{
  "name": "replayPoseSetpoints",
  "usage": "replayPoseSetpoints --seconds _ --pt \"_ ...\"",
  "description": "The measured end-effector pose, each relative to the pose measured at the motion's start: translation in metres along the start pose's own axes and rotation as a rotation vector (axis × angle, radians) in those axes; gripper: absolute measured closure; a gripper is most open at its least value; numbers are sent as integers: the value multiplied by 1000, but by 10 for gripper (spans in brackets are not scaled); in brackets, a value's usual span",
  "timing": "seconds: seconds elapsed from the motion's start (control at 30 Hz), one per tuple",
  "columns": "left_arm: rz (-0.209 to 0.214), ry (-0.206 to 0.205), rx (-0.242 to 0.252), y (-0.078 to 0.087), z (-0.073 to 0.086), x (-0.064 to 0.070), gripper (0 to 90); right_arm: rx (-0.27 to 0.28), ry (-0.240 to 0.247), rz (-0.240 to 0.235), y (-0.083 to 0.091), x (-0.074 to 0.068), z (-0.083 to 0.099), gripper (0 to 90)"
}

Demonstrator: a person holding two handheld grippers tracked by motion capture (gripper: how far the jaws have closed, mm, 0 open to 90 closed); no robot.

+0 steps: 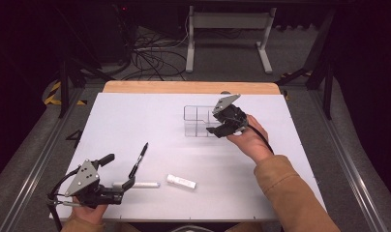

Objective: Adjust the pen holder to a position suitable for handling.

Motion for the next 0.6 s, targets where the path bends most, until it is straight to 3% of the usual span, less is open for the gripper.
replayPoseSetpoints --seconds 0.03,0.07,0.6 --pt "1 0 1 0 0 0 19 6 -35 -35 -3 0 -1 421" --pt "1 0 1 0 0 0 19 5 -44 -38 -4 1 -1 421" --pt "-2 -5 -2 -1 0 0 19 -101 -47 -45 -40 6 11 472"
Point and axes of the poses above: each handheld gripper's, and its own axes: y roughly backward along the jaws, z roughly out of its underside, x roughly to its right, the point moved 9 cm from there along -y, roughly forward along the jaws, and after that the axes turned 3 degrees about z, right-handed, at the moved point
